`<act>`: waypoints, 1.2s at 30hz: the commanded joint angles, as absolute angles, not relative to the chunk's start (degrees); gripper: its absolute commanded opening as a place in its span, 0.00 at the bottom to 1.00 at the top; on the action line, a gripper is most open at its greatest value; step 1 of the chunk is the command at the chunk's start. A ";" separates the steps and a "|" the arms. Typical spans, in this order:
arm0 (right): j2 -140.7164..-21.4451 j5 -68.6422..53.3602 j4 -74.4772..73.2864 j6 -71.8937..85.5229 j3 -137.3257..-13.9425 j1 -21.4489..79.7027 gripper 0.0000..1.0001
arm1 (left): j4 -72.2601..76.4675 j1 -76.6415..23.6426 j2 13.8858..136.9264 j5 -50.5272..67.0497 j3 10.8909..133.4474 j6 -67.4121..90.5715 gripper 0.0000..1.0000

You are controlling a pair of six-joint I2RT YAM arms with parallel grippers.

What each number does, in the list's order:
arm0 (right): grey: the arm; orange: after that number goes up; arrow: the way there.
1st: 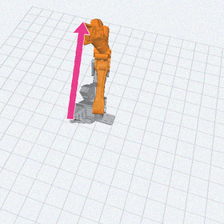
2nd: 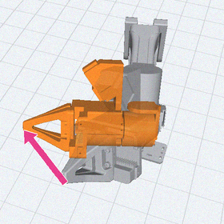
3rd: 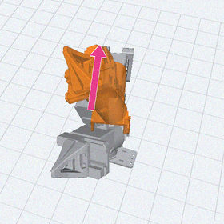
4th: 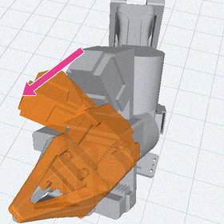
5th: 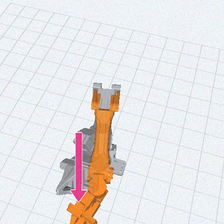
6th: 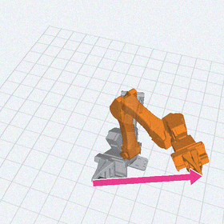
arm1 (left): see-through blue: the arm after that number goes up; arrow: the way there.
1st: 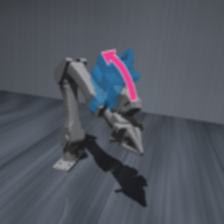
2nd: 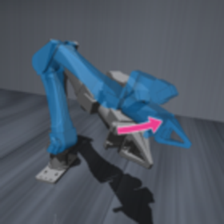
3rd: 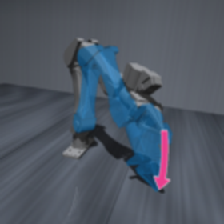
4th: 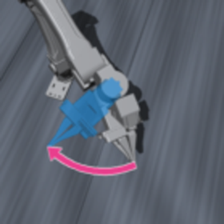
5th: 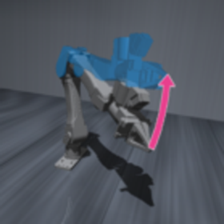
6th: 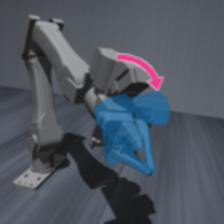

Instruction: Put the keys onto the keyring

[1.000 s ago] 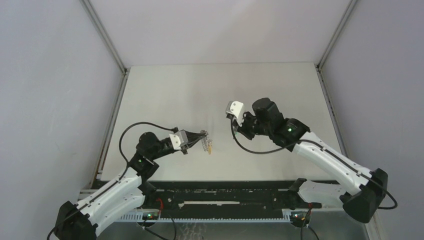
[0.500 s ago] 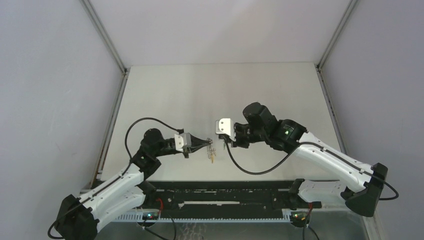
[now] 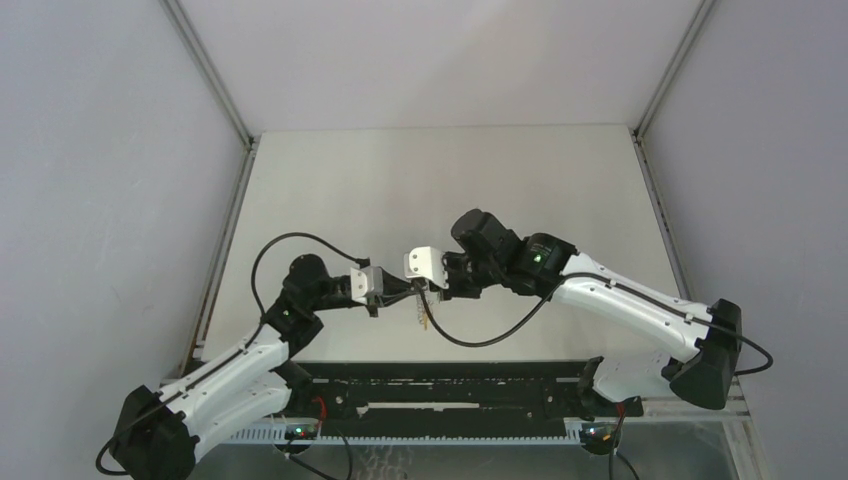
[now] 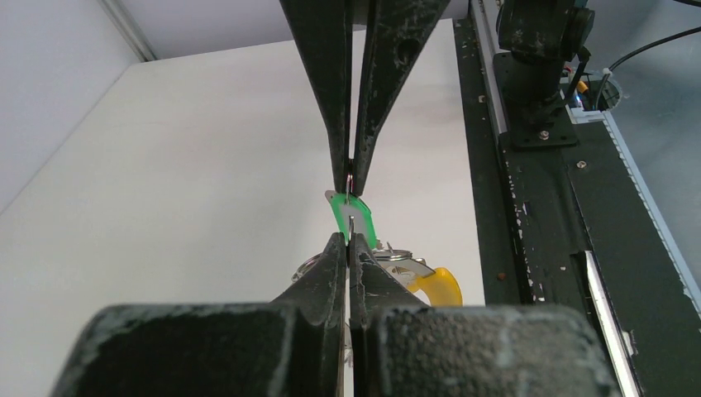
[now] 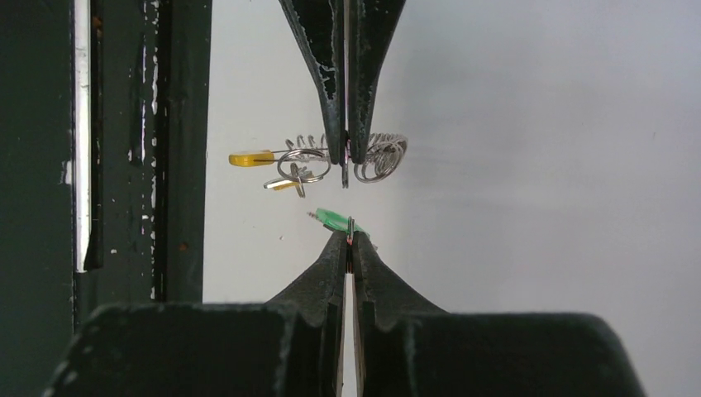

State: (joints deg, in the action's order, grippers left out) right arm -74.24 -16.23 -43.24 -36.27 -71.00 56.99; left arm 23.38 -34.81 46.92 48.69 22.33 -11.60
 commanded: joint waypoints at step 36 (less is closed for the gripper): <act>-73.51 -7.18 -39.52 -40.01 -72.42 63.04 0.00 | 25.86 -35.16 45.80 47.51 25.41 -11.99 0.00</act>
State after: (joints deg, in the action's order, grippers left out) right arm -75.44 -7.75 -40.14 -39.70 -71.02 62.41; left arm 23.38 -34.83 46.87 48.18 22.33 -11.62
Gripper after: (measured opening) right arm 0.008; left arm 0.011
